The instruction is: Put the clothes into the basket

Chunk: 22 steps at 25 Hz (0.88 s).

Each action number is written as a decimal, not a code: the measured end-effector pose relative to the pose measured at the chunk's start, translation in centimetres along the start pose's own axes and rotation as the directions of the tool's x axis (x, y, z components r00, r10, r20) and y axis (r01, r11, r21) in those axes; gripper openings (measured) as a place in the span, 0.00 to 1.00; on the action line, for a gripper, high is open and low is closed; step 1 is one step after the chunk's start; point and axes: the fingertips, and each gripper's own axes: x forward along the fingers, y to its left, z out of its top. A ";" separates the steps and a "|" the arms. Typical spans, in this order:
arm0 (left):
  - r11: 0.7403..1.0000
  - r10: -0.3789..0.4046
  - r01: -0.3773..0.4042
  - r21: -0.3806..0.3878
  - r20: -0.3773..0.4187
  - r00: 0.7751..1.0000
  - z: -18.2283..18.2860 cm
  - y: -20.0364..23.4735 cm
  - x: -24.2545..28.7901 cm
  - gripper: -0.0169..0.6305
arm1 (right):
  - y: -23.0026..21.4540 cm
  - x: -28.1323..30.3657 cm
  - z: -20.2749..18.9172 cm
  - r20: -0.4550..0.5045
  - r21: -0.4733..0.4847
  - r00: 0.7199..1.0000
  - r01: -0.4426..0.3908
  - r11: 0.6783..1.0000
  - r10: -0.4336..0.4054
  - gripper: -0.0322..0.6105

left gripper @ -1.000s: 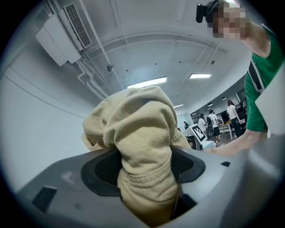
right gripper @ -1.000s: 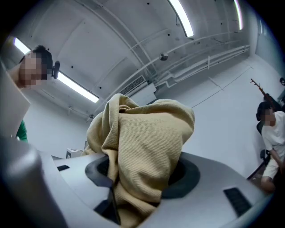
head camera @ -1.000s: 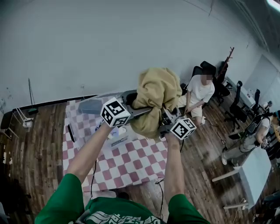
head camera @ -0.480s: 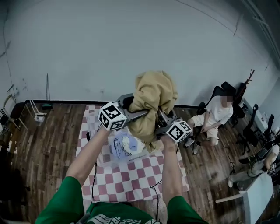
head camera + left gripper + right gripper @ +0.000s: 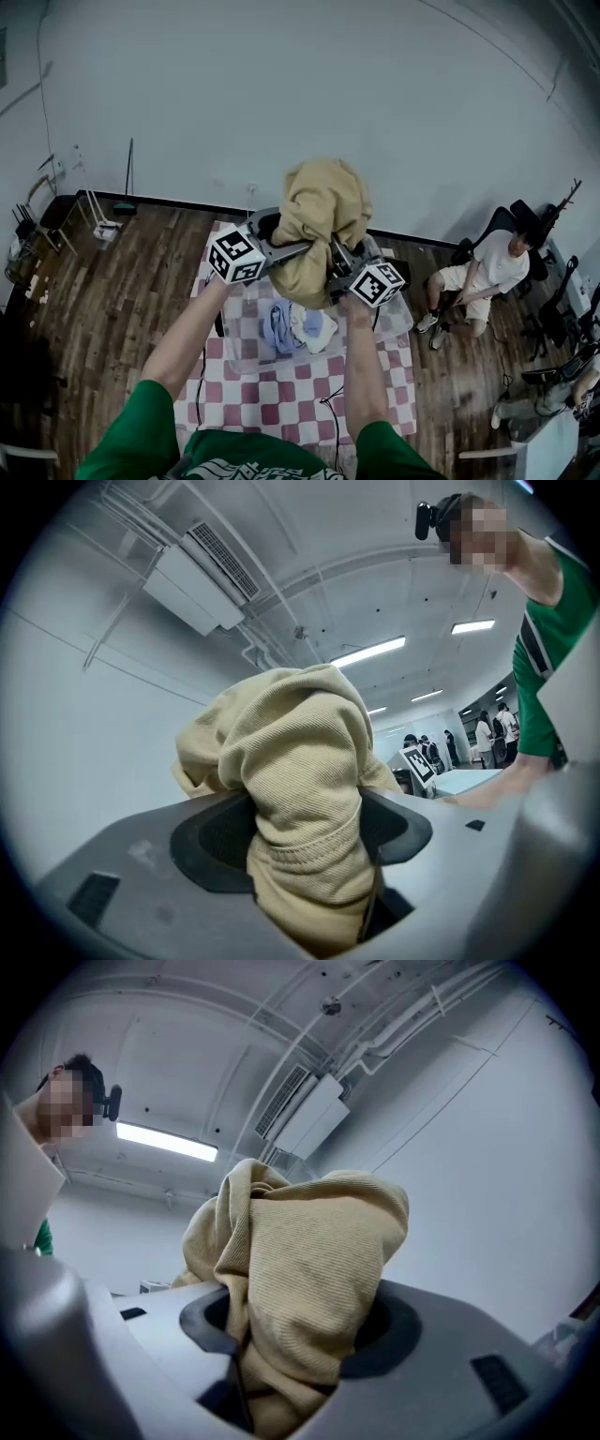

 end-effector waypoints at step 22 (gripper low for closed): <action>0.932 -0.013 -0.053 -0.360 -0.178 0.984 -22.8 1.1 1.1 0.53 | -11.2 -4.7 -19.9 -0.309 0.185 0.935 0.237 0.954 -0.173 0.45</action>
